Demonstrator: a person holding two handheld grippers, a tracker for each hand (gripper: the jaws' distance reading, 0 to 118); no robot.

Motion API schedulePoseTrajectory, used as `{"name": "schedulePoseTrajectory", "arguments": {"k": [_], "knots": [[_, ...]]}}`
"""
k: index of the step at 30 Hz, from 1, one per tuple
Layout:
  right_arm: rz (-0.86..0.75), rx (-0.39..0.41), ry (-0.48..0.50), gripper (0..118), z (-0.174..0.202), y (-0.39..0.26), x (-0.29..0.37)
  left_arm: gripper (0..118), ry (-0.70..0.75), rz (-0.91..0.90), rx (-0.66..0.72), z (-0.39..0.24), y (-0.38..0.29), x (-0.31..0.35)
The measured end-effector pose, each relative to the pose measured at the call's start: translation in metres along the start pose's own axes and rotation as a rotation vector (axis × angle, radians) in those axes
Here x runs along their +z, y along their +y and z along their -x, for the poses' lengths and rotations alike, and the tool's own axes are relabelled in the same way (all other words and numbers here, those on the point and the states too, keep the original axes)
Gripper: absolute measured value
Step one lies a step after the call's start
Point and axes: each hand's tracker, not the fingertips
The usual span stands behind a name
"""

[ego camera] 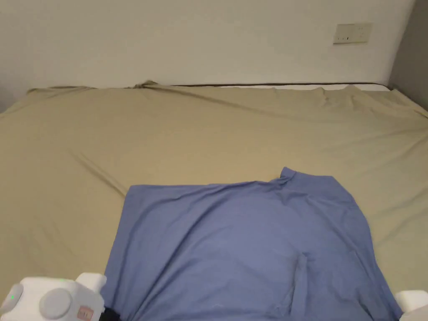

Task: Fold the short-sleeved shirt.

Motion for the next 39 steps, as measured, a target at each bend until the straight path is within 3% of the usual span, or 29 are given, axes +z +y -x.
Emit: {"name": "schedulePoseTrajectory", "arguments": {"k": [1, 2, 3, 4, 8, 10, 11, 12, 13, 14, 15, 17, 20, 24, 25, 26, 27, 30, 33, 35, 37, 38, 39], "knots": [[-0.01, 0.025, 0.009, 36, -0.001, 0.0, 0.009, 84, 0.026, -0.097, 0.002, -0.001, -0.001, 0.016], [-0.008, 0.049, 0.04, 73, -0.003, 0.002, 0.018, 106, 0.056, -0.231, -0.01, -0.007, -0.003, 0.036], [-0.019, 0.043, 0.074, 107, -0.006, 0.002, 0.033, 109, 0.073, -0.366, 0.015, -0.008, -0.004, 0.065], [-0.104, 0.008, 0.114, 116, -0.008, 0.0, 0.053, 109, 0.057, -0.465, 0.049, -0.008, -0.006, 0.089], [-0.473, -0.072, 0.151, 114, -0.006, -0.006, 0.147, 109, -0.342, -0.747, 0.313, -0.011, -0.042, 0.157], [-0.704, -0.107, 0.184, 113, 0.0, -0.02, 0.194, 109, -0.446, -0.686, 0.355, -0.022, -0.057, 0.173], [-0.775, -0.132, 0.185, 113, 0.004, -0.028, 0.205, 107, -0.374, -0.604, 0.351, -0.029, -0.061, 0.174], [-0.836, -0.156, 0.186, 110, 0.01, -0.038, 0.215, 95, -0.313, -0.558, 0.333, -0.037, -0.068, 0.172], [-0.846, -0.171, 0.191, 100, 0.016, -0.047, 0.222, 57, -0.199, -0.619, 0.271, -0.048, -0.082, 0.169], [-0.819, -0.167, 0.181, 51, 0.023, -0.053, 0.225, 0, -0.105, -0.658, 0.199, -0.053, -0.085, 0.162], [-0.857, -0.154, 0.155, 5, 0.032, -0.062, 0.224, 0, -0.003, -0.662, 0.148, -0.062, -0.088, 0.151], [-0.896, -0.137, 0.021, 3, 0.043, -0.072, 0.213, 0, 0.024, -0.508, 0.13, -0.07, -0.086, 0.132], [-0.834, -0.058, 0.156, 3, 0.047, -0.075, 0.208, 0, -0.023, -0.46, 0.161, -0.066, -0.075, 0.105], [-0.828, -0.034, 0.145, 3, 0.046, -0.072, 0.21, 0, 0.213, -0.243, -0.036, -0.049, -0.037, 0.065], [-0.83, -0.042, 0.152, 3, 0.044, -0.069, 0.21, 26, 0.229, -0.202, -0.074, -0.043, -0.03, 0.052], [-0.834, -0.049, 0.159, 3, 0.043, -0.068, 0.21, 103, 0.244, -0.157, -0.094, -0.036, -0.025, 0.041], [-0.835, -0.054, 0.164, 3, 0.041, -0.068, 0.21, 118, 0.258, -0.098, -0.091, -0.031, -0.019, 0.031], [-0.82, -0.064, 0.175, 3, 0.039, -0.065, 0.204, 118, 0.229, 0.065, -0.087, -0.017, -0.015, 0.006], [-0.784, -0.06, 0.183, 3, 0.04, -0.063, 0.194, 118, 0.176, -0.004, -0.074, -0.021, -0.005, -0.013], [-0.768, -0.051, 0.177, 3, 0.041, -0.06, 0.189, 118, 0.24, 0.014, -0.087, -0.023, -0.003, -0.029], [-0.747, -0.044, 0.173, 3, 0.039, -0.055, 0.181, 118, 0.204, 0.083, -0.027, -0.018, 0.004, -0.045], [-0.733, -0.045, 0.168, 3, 0.037, -0.052, 0.177, 116, 0.183, 0.075, 0.028, -0.015, 0.004, -0.044], [-0.702, -0.041, 0.157, 3, 0.033, -0.047, 0.171, 102, 0.155, 0.018, 0.033, -0.014, 0.001, -0.034]]}}
